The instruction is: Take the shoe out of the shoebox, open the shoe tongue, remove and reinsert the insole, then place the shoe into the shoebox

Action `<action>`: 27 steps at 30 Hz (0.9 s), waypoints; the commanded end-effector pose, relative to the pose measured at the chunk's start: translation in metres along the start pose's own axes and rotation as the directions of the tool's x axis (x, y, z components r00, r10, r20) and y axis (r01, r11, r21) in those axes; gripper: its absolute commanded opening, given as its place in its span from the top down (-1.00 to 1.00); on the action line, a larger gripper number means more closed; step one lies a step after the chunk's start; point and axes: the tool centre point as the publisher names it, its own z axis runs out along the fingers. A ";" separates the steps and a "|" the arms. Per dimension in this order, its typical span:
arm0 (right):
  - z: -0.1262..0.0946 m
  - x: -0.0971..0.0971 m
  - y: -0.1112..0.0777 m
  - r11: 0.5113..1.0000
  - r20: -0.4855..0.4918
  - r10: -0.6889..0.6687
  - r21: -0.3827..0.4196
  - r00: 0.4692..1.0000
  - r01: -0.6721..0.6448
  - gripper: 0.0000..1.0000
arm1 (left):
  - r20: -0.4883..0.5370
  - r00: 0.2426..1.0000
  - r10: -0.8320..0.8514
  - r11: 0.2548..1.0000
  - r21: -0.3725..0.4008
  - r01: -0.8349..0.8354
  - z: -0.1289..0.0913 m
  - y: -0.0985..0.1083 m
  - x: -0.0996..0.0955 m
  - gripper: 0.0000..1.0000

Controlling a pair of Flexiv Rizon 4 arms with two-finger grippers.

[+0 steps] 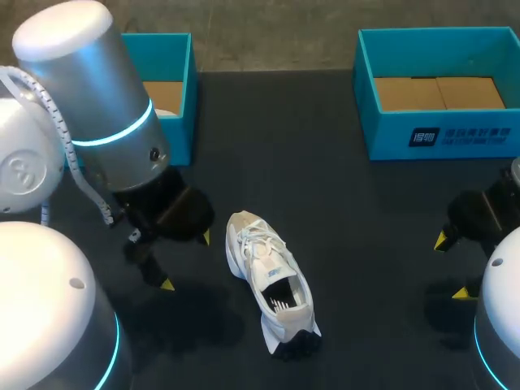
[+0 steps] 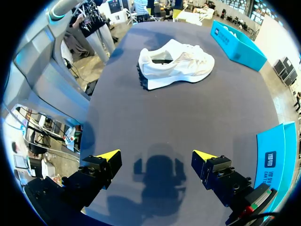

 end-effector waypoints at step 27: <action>0.001 0.002 0.000 1.000 0.003 0.000 0.003 1.000 0.000 -1.00 | 0.082 0.921 -0.381 0.922 -0.046 0.385 0.062 -0.113 -0.029 -1.00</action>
